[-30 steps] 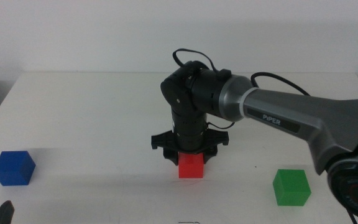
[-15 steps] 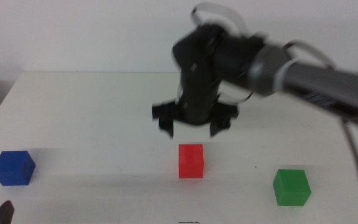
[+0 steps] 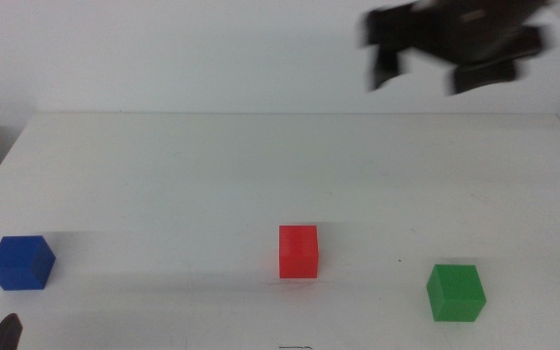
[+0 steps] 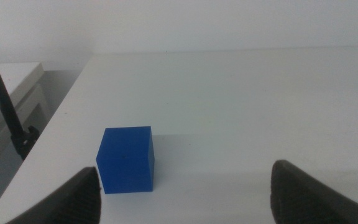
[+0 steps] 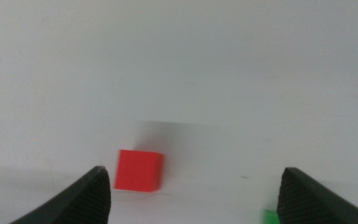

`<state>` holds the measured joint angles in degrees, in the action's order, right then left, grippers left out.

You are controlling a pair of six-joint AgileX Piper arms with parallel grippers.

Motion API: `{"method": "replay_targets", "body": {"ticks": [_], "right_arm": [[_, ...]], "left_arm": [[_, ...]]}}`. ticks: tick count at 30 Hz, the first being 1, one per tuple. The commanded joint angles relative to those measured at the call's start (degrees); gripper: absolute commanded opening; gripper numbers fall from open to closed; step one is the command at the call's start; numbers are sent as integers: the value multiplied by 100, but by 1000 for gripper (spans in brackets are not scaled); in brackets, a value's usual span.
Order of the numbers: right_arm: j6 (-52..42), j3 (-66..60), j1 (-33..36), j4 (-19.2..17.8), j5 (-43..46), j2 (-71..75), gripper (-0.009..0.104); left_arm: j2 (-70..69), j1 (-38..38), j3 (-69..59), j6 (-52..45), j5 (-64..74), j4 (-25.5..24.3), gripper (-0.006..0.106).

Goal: Stack red cubes first, then green, then blue cubes in a specific spot.

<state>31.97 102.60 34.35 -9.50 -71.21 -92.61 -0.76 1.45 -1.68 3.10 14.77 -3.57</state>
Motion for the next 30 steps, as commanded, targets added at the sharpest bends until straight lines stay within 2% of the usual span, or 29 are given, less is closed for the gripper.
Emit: {"method": "replay_targets", "body": {"ticks": [1, 6, 12, 30], "right_arm": [[-162, -234, -329, -73, -327, 739, 94], [-147, -1654, -933, -87, -233, 1626, 94], [-64, -3053, -969, 93, 419, 2077, 94], [-63, -3325, -946, 113, 640, 2022, 94]], "left_arm": [[-113, 6, 18, 42, -444, 25, 94], [-113, 6, 18, 42, -444, 25, 94], [-113, 6, 18, 42, -444, 25, 94], [-113, 6, 18, 42, -444, 25, 94]]}}
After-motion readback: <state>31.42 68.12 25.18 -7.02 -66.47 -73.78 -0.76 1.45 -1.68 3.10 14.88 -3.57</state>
